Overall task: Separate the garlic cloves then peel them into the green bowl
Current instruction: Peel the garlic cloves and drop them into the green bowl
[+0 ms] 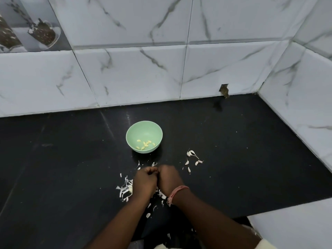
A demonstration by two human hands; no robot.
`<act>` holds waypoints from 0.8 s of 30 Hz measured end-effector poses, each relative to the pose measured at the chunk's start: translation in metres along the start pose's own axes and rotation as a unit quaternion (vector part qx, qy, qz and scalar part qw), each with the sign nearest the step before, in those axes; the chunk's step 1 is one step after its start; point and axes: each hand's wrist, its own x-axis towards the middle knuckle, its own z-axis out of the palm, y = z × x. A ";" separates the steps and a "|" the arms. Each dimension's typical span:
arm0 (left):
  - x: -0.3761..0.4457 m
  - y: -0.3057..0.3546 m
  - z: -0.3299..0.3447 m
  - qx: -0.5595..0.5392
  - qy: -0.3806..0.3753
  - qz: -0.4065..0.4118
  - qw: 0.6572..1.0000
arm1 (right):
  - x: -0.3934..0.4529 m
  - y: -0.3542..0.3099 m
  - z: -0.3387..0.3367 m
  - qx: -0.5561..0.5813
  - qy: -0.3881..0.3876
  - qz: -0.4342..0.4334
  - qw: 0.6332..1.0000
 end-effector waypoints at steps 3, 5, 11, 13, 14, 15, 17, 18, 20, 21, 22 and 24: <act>0.003 0.002 -0.001 -0.008 0.000 0.002 1.000 | 0.003 0.006 -0.003 0.057 0.007 0.007 0.998; 0.006 0.000 -0.001 0.015 0.002 0.014 1.000 | 0.004 0.009 -0.002 0.068 0.011 0.012 0.998; 0.011 0.005 -0.001 0.093 0.027 0.025 0.995 | 0.007 0.011 0.002 0.033 0.004 -0.003 0.999; 0.010 0.009 -0.002 0.099 0.031 0.027 0.994 | 0.010 0.012 0.004 0.017 0.006 -0.025 1.000; 0.009 0.011 -0.002 0.102 0.032 0.027 0.994 | 0.011 0.013 0.005 0.013 0.009 -0.033 0.999; 0.007 0.013 -0.001 0.105 0.034 0.028 0.993 | 0.011 0.013 0.005 0.010 0.014 -0.040 0.999; 0.005 0.015 0.001 0.114 0.034 0.031 0.992 | 0.013 0.016 0.008 0.005 0.026 -0.044 0.999; 0.005 0.017 0.001 0.116 0.034 0.030 0.992 | 0.013 0.017 0.008 0.001 0.027 -0.044 0.999; 0.006 0.020 0.001 0.102 0.037 0.026 0.994 | 0.014 0.015 0.005 -0.013 0.021 -0.044 0.999; 0.007 0.021 0.001 0.097 0.038 0.025 0.994 | 0.015 0.013 0.004 -0.019 0.018 -0.045 0.999; 0.009 0.021 0.001 0.094 0.040 0.020 0.995 | 0.016 0.012 0.003 -0.025 0.015 -0.048 0.998; 0.008 0.023 0.002 0.094 0.044 0.014 0.994 | 0.016 0.011 0.001 -0.034 0.008 -0.052 0.998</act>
